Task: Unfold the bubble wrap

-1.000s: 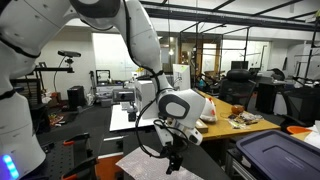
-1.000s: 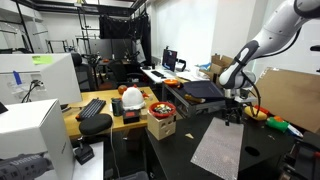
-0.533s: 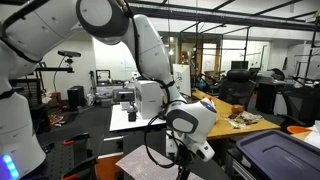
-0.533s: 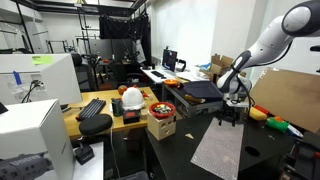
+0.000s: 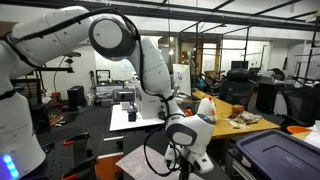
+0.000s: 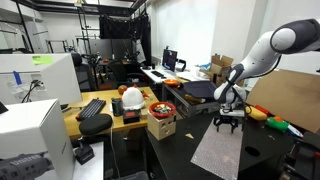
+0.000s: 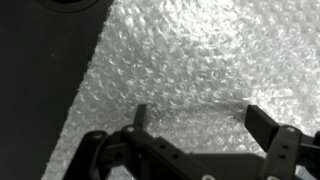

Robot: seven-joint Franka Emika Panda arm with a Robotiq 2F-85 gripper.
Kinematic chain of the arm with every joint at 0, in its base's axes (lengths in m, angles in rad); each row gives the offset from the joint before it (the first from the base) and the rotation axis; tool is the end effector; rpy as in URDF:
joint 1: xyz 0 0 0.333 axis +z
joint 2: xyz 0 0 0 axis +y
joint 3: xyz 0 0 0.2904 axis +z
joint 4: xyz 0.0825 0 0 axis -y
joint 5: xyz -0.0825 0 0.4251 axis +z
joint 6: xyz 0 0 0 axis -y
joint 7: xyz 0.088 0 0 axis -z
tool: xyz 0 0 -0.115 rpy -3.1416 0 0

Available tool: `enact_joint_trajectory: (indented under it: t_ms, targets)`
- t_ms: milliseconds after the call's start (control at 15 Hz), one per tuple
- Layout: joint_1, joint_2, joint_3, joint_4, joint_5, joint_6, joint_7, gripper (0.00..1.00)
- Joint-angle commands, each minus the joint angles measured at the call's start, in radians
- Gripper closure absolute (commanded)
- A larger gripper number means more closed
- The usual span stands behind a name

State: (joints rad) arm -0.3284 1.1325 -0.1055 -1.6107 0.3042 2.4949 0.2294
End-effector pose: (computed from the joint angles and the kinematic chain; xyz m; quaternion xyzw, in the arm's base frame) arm 0.5402 -0.2573 -0.1081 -0.8985 0.4226 0.1126 0.0370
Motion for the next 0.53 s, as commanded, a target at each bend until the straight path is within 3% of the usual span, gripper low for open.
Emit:
enact_joint_trajectory:
  t_ms: [0,467]
  targets:
    - [0.010,0.040,-0.018,0.059,0.036,-0.003,0.093,0.00]
    - [-0.009,0.037,-0.023,0.067,0.131,0.026,0.209,0.00]
